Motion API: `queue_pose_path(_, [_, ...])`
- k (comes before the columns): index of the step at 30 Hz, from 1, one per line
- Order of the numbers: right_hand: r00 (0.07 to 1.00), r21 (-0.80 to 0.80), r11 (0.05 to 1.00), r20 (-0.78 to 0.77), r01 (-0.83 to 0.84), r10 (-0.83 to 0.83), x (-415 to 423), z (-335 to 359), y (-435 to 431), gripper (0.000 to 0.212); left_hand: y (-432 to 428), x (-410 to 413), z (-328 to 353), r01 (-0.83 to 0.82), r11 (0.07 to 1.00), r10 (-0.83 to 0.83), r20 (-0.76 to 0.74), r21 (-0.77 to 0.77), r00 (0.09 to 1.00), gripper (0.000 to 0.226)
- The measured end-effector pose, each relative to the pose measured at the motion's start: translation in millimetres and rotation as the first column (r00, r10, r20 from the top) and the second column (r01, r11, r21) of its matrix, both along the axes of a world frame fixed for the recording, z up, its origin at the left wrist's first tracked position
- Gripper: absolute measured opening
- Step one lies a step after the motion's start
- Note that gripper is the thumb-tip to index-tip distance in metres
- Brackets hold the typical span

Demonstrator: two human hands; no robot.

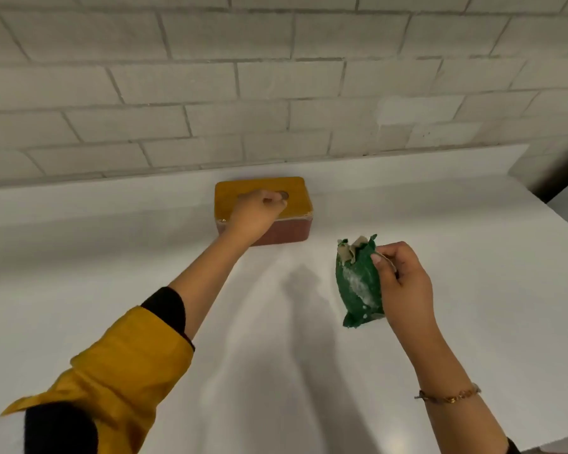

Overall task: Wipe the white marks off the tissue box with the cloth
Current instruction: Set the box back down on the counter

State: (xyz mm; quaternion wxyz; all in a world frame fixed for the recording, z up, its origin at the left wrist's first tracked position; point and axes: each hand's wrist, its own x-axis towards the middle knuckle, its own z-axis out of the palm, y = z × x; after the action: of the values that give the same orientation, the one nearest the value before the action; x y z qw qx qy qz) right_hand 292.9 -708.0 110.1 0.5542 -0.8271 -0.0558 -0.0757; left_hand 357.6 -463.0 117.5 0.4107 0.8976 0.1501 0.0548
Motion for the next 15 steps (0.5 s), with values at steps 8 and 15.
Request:
queue_pose_path(8, [0.98,0.076,0.996,-0.191,-0.043,0.057,-33.8,-15.3,118.6,0.023,111.0,-112.4,-1.6,-0.187,0.837,0.258,0.07,-0.515,0.964,0.029])
queue_pose_path(15, [0.911,0.322,0.946,-0.38,-0.034,0.162,-79.1,-28.8,258.4,0.013,238.4,-205.5,-11.8,-0.288,0.779,0.348,0.003,-0.556,0.937,0.027])
